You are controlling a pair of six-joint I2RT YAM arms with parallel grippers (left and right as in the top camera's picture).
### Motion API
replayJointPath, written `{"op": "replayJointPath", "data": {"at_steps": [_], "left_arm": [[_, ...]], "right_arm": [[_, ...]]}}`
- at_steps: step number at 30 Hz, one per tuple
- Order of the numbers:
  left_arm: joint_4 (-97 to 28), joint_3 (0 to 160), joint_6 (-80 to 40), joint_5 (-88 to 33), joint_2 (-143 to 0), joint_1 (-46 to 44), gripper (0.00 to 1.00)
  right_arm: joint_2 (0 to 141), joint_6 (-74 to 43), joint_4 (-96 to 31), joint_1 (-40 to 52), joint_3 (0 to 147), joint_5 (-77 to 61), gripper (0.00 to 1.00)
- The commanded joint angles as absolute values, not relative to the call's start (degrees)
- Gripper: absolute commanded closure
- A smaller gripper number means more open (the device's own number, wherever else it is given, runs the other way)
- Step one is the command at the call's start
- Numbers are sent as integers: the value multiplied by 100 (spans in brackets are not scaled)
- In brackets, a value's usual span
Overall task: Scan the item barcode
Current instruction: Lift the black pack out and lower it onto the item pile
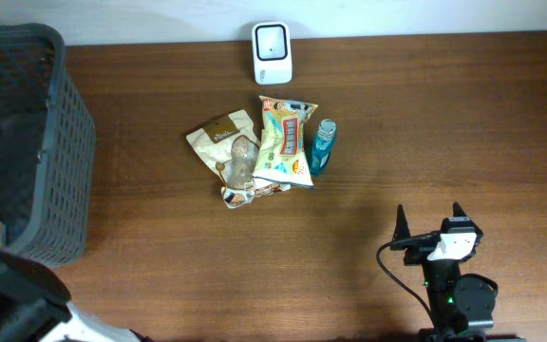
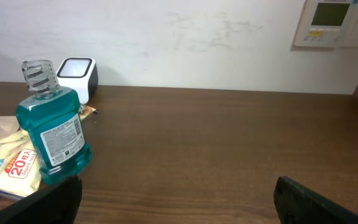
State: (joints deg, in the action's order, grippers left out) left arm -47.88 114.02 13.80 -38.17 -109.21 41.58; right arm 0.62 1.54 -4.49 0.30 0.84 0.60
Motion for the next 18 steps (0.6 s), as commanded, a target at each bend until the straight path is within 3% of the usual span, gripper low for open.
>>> {"op": "replayJointPath", "data": {"at_steps": [1, 12, 18], "left_arm": [[-4515, 11539, 510, -4932, -10230, 4180, 91], [-3756, 11539, -987, -6751, -9533, 3977, 100], [-3691, 11539, -1286, -6932, -9533, 3048, 100]], "right_arm": [[19, 167, -467, -8, 32, 69, 2], [19, 167, -467, -8, 32, 69, 2], [19, 167, -467, -8, 32, 69, 2]]}}
